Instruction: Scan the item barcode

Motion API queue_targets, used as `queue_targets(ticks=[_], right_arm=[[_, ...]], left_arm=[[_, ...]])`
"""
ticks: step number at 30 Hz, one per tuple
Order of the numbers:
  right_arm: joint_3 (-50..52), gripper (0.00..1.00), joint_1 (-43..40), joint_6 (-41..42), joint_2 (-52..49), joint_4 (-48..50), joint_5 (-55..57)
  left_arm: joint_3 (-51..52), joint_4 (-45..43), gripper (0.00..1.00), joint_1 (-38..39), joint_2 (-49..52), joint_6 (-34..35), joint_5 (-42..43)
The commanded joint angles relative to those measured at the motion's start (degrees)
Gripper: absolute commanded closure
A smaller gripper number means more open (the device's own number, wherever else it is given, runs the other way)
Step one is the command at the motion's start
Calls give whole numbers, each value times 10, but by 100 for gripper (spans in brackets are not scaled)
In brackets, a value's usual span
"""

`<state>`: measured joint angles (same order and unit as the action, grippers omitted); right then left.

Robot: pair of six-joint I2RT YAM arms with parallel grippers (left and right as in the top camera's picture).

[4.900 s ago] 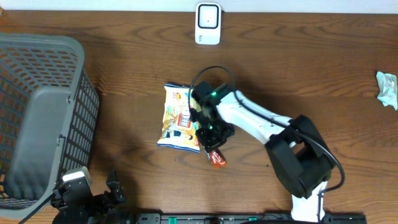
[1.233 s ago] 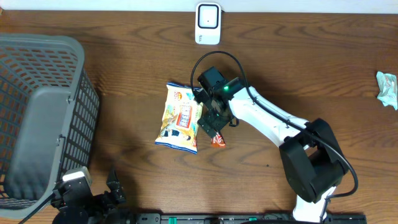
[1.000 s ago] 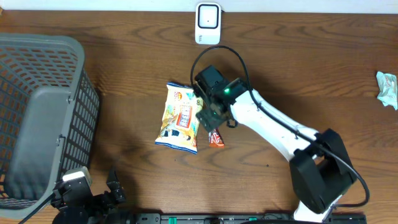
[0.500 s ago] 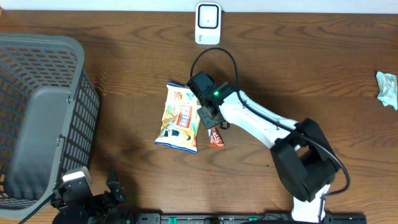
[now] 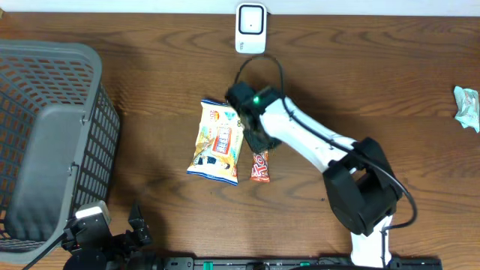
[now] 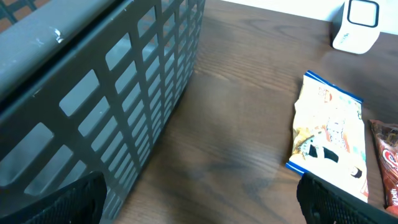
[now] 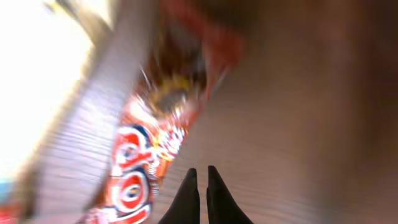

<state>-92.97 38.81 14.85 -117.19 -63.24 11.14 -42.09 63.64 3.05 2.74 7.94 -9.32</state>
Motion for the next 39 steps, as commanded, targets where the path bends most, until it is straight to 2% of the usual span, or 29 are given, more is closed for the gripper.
queue_targets(ticks=[1, 4, 10, 14, 18, 22, 23, 24, 25, 26, 29, 30, 31, 33, 35, 39], right_arm=[[-33, 99, -1, -19, 43, 1, -64], [-18, 99, -1, -29, 40, 8, -118], [127, 99, 7, -21, 36, 82, -177], [188, 99, 14, -3, 36, 100, -177], [161, 99, 11, -7, 43, 75, -165], [73, 98, 10, 34, 57, -19, -62], [55, 81, 11, 38, 60, -33, -42], [37, 53, 13, 37, 63, -38, -35], [29, 36, 14, 38, 63, -32, -37], [28, 36, 15, 40, 63, -18, -44], [54, 32, 20, 129, 56, 10, -48], [61, 28, 29, 140, 51, 18, -43], [67, 18, 45, 139, 42, 30, -14], [68, 15, 73, 151, 25, 45, 49], [68, 16, 90, 171, 7, 54, 84], [68, 27, 90, 215, -29, 63, 87]], left_arm=[[-3, -1, 2, -2, -1, 5, -2], [-3, -1, 2, -2, -1, 5, -2], [-3, -1, 2, -2, -1, 5, -2], [-3, -1, 2, -2, -1, 5, -2], [-3, -1, 2, -2, -1, 5, -2], [-3, -1, 2, -2, -1, 5, -2], [-3, -1, 2, -2, -1, 5, -2], [-3, -1, 2, -2, -1, 5, -2], [-3, -1, 2, -2, -1, 5, -2], [-3, -1, 2, -2, -1, 5, -2], [-3, -1, 2, -2, -1, 5, -2], [-3, -1, 2, -2, -1, 5, -2], [-3, -1, 2, -2, -1, 5, -2], [-3, -1, 2, -2, -1, 5, -2], [-3, -1, 2, -2, -1, 5, -2], [-3, -1, 2, -2, -1, 5, -2]])
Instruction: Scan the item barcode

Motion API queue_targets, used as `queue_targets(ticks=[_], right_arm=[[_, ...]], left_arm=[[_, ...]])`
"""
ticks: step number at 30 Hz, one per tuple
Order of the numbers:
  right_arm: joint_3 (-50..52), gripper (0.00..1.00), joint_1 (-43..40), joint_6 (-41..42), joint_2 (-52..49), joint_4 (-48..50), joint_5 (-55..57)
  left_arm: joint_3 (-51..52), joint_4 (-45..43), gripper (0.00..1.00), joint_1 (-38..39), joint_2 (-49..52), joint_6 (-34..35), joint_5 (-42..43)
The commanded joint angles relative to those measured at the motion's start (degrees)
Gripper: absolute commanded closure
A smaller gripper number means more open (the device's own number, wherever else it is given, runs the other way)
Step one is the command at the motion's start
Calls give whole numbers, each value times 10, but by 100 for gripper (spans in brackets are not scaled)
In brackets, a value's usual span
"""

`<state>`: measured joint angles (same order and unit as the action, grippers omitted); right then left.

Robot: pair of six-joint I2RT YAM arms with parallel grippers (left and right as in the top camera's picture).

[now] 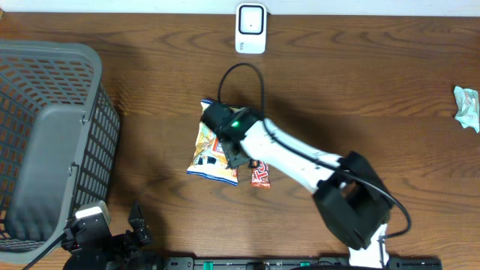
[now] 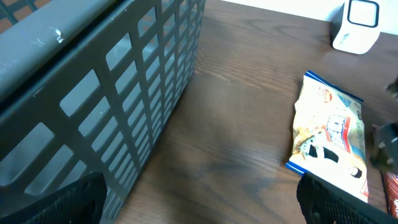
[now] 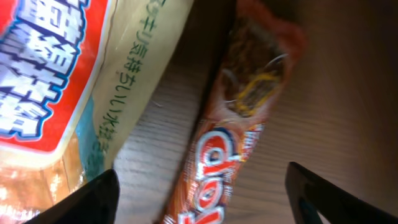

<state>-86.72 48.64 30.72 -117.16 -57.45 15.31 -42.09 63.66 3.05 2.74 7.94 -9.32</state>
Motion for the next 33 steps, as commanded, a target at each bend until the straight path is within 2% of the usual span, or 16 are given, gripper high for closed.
queue_targets(ticks=[1, 6, 7, 8, 10, 11, 15, 18, 20, 22, 24, 25, 26, 29, 31, 33], right_arm=[[5, 29, -12, 62, -35, 6, 45], [5, 34, -34, 65, -64, 8, 45], [5, 38, -38, 65, -65, 7, 44], [5, 46, -42, 60, -68, 6, 38], [5, 81, -49, 25, -78, -5, 7], [5, 89, -51, 23, -89, -15, -10], [5, 99, -57, -37, -141, -52, -99], [5, 99, -72, -77, -170, -66, -177], [-8, 99, -94, -184, -160, -65, -301], [-31, 99, -125, -354, -134, -92, -491], [-42, 99, -151, -481, -118, -132, -607], [-43, 99, -159, -512, -114, -145, -636], [-43, 99, -184, -583, -106, -181, -698], [-42, 99, -215, -687, -109, -236, -782], [-41, 99, -228, -800, -110, -294, -861], [-41, 99, -227, -851, -110, -327, -914]], left_arm=[[-3, -1, 2, -2, -1, 5, -2], [-3, -1, 2, -2, -1, 5, -2], [-3, -1, 2, -2, -1, 5, -2], [-3, -1, 2, -2, -1, 5, -2], [-3, -1, 2, -2, -1, 5, -2], [-3, -1, 2, -2, -1, 5, -2], [-3, -1, 2, -2, -1, 5, -2], [-3, -1, 2, -2, -1, 5, -2], [-3, -1, 2, -2, -1, 5, -2], [-3, -1, 2, -2, -1, 5, -2], [-3, -1, 2, -2, -1, 5, -2], [-3, -1, 2, -2, -1, 5, -2], [-3, -1, 2, -2, -1, 5, -2], [-3, -1, 2, -2, -1, 5, -2], [-3, -1, 2, -2, -1, 5, -2], [-3, -1, 2, -2, -1, 5, -2]])
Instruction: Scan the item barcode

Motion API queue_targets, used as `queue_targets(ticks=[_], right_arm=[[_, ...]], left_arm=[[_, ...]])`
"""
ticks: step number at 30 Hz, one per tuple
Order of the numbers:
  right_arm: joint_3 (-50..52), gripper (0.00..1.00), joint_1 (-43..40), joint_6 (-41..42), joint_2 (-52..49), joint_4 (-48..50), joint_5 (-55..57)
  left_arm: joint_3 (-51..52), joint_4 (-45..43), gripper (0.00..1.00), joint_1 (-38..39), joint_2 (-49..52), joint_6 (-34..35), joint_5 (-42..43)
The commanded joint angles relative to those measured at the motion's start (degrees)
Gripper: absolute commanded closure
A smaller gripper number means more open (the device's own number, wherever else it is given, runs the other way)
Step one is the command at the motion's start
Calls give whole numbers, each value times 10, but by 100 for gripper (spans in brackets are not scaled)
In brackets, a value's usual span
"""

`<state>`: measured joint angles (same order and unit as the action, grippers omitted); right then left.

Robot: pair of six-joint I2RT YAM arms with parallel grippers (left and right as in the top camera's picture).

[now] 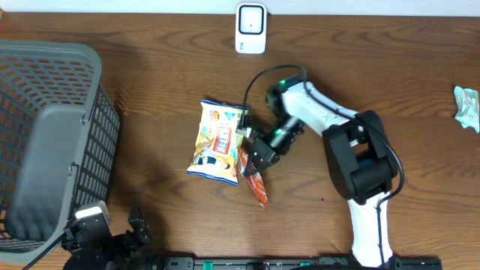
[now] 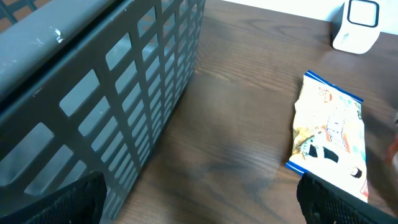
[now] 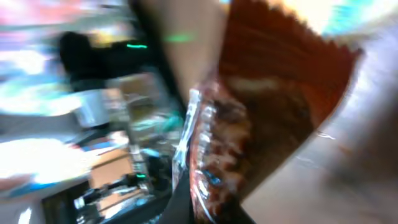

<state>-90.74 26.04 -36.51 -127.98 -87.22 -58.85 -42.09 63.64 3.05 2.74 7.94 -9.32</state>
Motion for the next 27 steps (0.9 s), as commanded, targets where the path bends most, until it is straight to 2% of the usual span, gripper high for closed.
queue_targets(ticks=[1, 4, 6, 8, 16, 20, 23, 27], right_arm=[[-1, 99, 0, -192, -2, -40, -189], [-1, 99, 3, -203, -2, -92, -275], [-1, 99, 3, -177, -2, -103, -307], [-6, 99, 3, -148, -1, -103, -307], [-7, 99, 2, -164, 0, -103, -307], [-7, 99, 2, -260, 0, -103, -307], [-7, 99, 3, -393, 0, -103, -307], [-7, 99, 5, -438, 0, -103, -307]], left_arm=[[-3, -1, 2, -2, -1, 5, -2], [-3, -1, 2, -2, -1, 5, -2], [-3, -1, 2, -2, -1, 5, -2], [-3, -1, 2, -2, -1, 5, -2], [-3, -1, 2, -2, -1, 5, -2], [-3, -1, 2, -2, -1, 5, -2], [-3, -1, 2, -2, -1, 5, -2], [-3, -1, 2, -2, -1, 5, -2]])
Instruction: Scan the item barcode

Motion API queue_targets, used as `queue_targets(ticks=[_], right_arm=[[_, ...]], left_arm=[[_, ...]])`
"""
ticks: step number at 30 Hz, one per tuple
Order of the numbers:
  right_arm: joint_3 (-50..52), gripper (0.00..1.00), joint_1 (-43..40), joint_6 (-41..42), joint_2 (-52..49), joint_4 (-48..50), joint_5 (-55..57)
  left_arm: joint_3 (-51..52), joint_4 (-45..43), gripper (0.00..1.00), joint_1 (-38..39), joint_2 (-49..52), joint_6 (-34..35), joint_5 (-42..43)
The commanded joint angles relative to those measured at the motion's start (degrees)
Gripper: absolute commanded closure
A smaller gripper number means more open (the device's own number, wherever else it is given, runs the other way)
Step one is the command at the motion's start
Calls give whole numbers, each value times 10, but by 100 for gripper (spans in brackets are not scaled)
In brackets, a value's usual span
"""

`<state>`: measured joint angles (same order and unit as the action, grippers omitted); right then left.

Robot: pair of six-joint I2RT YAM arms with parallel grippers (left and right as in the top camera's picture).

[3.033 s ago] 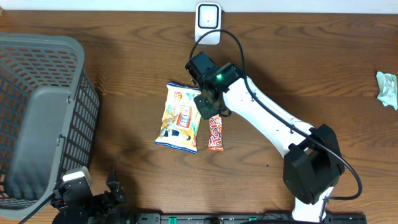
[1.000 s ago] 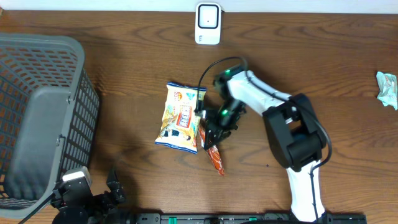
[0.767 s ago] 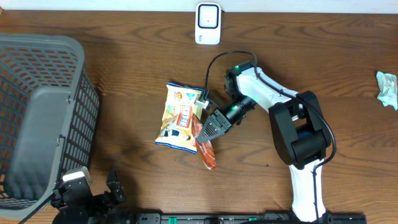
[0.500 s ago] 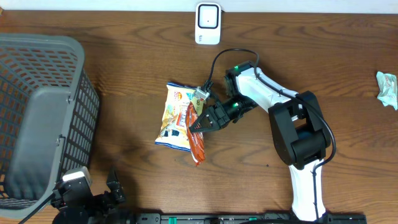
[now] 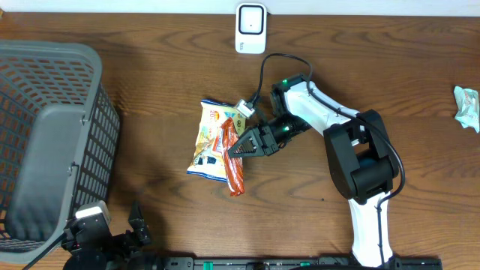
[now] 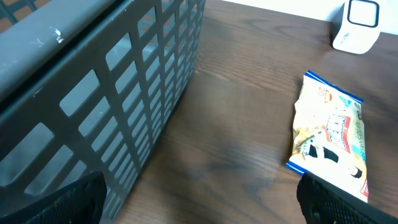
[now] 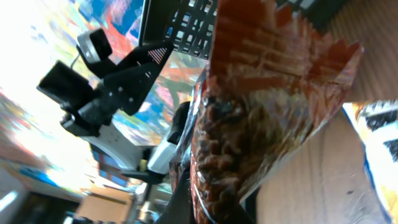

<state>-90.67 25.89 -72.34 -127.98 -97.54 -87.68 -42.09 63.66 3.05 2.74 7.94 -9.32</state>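
My right gripper (image 5: 238,147) is shut on one end of a red-brown snack bar (image 5: 235,171), which hangs over the right edge of a yellow snack bag (image 5: 212,139) lying flat. In the right wrist view the bar (image 7: 249,106) fills the centre, pinched between dark fingers (image 7: 184,202). The white barcode scanner (image 5: 250,28) stands at the table's far edge, well away from the bar. My left gripper (image 6: 202,202) rests open at the near left, with the bag (image 6: 329,137) ahead of it.
A large grey mesh basket (image 5: 45,135) occupies the left side, its wall (image 6: 106,93) close to the left gripper. A crumpled pale wrapper (image 5: 466,107) lies at the far right edge. A black cable (image 5: 262,71) loops from the right wrist toward the scanner.
The right gripper, still shut on the bar, has shifted left and turned. The bar now hangs over the bag's right edge instead of beside it. The left arm is unchanged.
The bar first lay flat to the right of the bag, with the right gripper shut just above it. Then the gripper stood open over the bag and the bar's top end. Later it was shut on the bar beside the bag, and now holds it over the bag's edge.
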Motion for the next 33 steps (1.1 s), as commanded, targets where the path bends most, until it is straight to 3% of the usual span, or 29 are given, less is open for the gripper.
queue_targets(ticks=[1, 10, 15, 19, 22, 31, 32, 33], right_arm=[[-7, 99, 7, -84, 0, 0, -19], [-7, 99, 8, -83, 0, 0, 3], [-5, 99, 12, -77, -3, 49, 113], [1, 99, 28, 16, -18, 120, 163], [1, 99, 45, 132, -46, 191, 211], [1, 99, 36, 198, -99, 227, 274], [1, 96, 29, 219, -99, 237, 284], [1, 87, 24, 238, -99, 247, 294]], left_arm=[[-3, -1, 2, -2, -1, 5, -2], [-3, -1, 2, -2, -1, 5, -2], [-3, -1, 2, -2, -1, 5, -2], [-3, -1, 2, -2, -1, 5, -2], [-3, -1, 2, -2, -1, 5, -2], [-3, -1, 2, -2, -1, 5, -2], [-3, -1, 2, -2, -1, 5, -2], [-3, -1, 2, -2, -1, 5, -2]])
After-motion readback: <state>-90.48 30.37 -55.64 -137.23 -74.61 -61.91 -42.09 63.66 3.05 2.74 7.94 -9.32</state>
